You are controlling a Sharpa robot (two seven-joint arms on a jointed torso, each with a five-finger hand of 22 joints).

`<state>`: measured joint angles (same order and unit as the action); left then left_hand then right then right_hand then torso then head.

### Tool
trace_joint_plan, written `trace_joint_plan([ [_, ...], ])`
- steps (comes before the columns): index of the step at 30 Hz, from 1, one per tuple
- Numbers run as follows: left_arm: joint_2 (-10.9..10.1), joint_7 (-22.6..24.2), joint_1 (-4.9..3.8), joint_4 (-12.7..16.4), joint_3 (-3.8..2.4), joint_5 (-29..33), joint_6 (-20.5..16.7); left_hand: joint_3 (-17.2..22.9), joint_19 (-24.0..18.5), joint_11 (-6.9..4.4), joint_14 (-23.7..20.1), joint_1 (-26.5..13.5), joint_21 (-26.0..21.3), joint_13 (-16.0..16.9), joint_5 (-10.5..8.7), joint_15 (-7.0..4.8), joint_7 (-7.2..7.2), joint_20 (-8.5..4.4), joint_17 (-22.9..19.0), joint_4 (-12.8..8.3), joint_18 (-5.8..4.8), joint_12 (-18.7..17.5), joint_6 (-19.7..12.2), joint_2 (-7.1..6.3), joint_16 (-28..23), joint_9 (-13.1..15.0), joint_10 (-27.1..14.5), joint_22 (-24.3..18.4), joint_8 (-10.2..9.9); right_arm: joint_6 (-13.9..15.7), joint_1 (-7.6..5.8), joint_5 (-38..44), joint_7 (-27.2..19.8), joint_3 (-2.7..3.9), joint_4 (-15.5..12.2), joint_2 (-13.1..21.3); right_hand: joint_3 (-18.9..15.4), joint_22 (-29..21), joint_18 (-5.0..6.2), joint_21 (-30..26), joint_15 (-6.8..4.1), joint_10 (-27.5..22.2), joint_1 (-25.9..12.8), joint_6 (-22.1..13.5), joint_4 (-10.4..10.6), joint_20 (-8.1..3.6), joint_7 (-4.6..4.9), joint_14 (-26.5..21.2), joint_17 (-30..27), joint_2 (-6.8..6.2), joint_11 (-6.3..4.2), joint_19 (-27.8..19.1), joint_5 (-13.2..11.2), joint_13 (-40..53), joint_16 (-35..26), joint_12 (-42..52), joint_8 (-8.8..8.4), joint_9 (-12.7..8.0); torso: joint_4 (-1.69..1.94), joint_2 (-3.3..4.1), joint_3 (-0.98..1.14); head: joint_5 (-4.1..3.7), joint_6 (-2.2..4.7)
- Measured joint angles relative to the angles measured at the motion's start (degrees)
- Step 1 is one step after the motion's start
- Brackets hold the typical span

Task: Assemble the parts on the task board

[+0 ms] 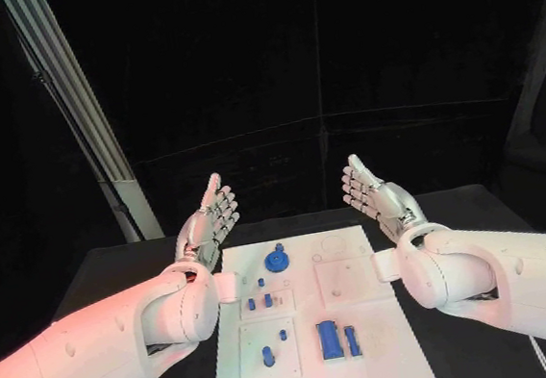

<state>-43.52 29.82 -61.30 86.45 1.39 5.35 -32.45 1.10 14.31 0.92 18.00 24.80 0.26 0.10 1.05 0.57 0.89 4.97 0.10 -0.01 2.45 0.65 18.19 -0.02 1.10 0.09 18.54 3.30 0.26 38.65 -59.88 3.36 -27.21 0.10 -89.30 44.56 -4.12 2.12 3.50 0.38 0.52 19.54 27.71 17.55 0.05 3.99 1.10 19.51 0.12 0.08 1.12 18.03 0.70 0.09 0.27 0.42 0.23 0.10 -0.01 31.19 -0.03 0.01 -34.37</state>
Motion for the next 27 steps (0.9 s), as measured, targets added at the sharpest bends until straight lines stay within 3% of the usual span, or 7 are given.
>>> trace_joint_plan([
  [1,-0.2,0.0,0.25,0.7,-0.28,-0.4,-1.2,-0.1,-0.6,-0.12,-0.7,-1.0,0.0,0.0,-0.21,-0.1,-0.15,-0.59,0.0,-0.1,-0.35,-0.2,-0.7,0.01,-0.2,0.0,-0.7,-0.5,0.0,0.7,-0.08,-0.4,-0.2,-0.07,-0.2,0.0,0.6,-0.3,-0.02,0.0,-0.1,-0.8,-1.1,-0.7,0.0,-0.64,-0.15,-0.7,0.0,-0.02,-0.19,-0.6,0.0,0.0,0.0,0.0,-0.01,0.0,0.01,-0.01,0.01,0.0,0.0],
  [3,-0.7,-0.1,0.74,2.0,-0.82,-1.3,-3.8,-0.2,-1.7,-0.3,-2.0,-2.8,0.0,0.0,-0.35,-0.23,-0.37,-1.69,0.0,0.1,-0.35,-0.2,-2.1,0.01,-0.5,0.0,-2.1,-1.2,0.0,1.9,-0.14,-1.1,-0.6,-0.12,-0.5,0.1,1.5,-0.8,-1.36,0.0,-0.19,-2.2,-3.1,-2.0,0.0,-1.45,-0.4,-2.2,0.0,-0.04,-0.41,-2.1,-0.3,0.0,0.0,-0.1,-0.01,0.0,0.01,-0.01,0.01,0.0,0.0],
  [5,-1.0,-0.1,1.03,2.7,-1.11,-2.0,-5.6,-0.4,-2.6,-0.53,-3.3,-4.5,0.0,0.0,-0.35,-0.35,-0.51,-2.63,0.0,-0.1,-1.21,-0.2,-3.4,0.02,-0.5,0.0,-3.4,-1.8,0.0,2.6,-0.14,-1.6,-0.8,-0.12,-0.5,0.1,2.2,-1.2,-1.36,0.0,-0.27,-3.4,-5.0,-3.1,-0.1,-2.17,-0.6,-3.5,0.0,-0.05,-0.62,-3.2,-0.3,0.0,0.0,-0.2,-0.01,0.0,0.01,-0.01,0.01,0.01,0.0],
  [10,-1.1,-0.2,1.22,3.4,-1.29,-3.3,-8.7,-0.5,-4.7,-0.73,-6.1,-8.5,0.0,0.0,-0.61,-0.46,-0.71,-4.13,0.0,0.1,-1.23,-0.2,-6.2,0.02,-0.7,0.0,-6.4,-2.7,0.0,3.9,-0.14,-2.5,-1.3,-0.13,-0.5,0.1,3.1,-1.7,-2.26,0.0,-0.41,-6.6,-9.4,-6.0,-0.1,-3.2,-0.87,-6.6,-0.1,-0.06,-0.91,-6.1,-0.3,0.0,0.0,-0.2,-0.01,0.0,0.01,-0.01,0.02,0.01,0.0],
  [22,-1.2,-0.3,1.23,3.4,-1.31,-4.2,-10.9,-0.7,-8.3,-0.91,-10.6,-14.8,0.0,0.0,-0.83,-0.63,-0.96,-4.88,0.0,-0.1,-1.22,-0.4,-10.8,0.05,-0.7,0.0,-11.1,-3.2,0.0,4.9,-0.14,-3.3,-1.6,-0.13,-0.5,0.1,3.7,-2.0,-2.27,0.0,-0.54,-11.5,-16.5,-10.4,0.0,-3.91,-0.98,-11.5,-0.1,-0.05,-1.11,-10.5,-0.3,0.0,0.0,-0.2,-0.01,0.0,0.02,-0.01,0.03,0.01,0.0],
  [23,-1.2,-0.3,1.23,3.4,-1.31,-4.3,-10.9,-0.7,-8.5,-0.9,-11.0,-15.2,0.0,0.0,-0.83,-0.59,-0.8,-4.75,0.0,-0.1,-1.22,-0.4,-11.0,0.03,-0.7,0.0,-11.1,-3.2,0.0,4.9,-0.14,-3.3,-1.7,-0.13,-0.5,0.1,3.8,-2.0,-2.76,0.0,-0.41,-11.9,-16.9,-10.5,0.0,-3.91,-1.16,-11.8,0.0,-0.1,-1.13,-10.9,-0.3,0.0,0.0,-0.2,-0.01,0.0,0.01,-0.01,0.03,0.01,0.0],
  [27,-1.2,-0.4,1.23,3.4,-1.31,-4.4,-11.2,-0.7,-10.6,-0.9,-11.9,-16.4,0.0,0.0,-0.83,-0.52,-0.81,-4.93,0.0,-0.1,-2.12,-0.4,-12.1,0.19,-0.7,0.0,-12.3,-3.2,0.0,5.0,-0.14,-3.4,-1.7,-0.13,-0.5,0.1,3.7,-2.0,-3.13,0.0,-0.52,-12.8,-18.4,-11.6,0.0,-4.01,-1.12,-12.8,0.0,-0.11,-1.01,-11.8,-0.3,0.0,0.0,-0.2,-0.01,0.0,0.02,-0.01,0.03,0.01,0.0],
])
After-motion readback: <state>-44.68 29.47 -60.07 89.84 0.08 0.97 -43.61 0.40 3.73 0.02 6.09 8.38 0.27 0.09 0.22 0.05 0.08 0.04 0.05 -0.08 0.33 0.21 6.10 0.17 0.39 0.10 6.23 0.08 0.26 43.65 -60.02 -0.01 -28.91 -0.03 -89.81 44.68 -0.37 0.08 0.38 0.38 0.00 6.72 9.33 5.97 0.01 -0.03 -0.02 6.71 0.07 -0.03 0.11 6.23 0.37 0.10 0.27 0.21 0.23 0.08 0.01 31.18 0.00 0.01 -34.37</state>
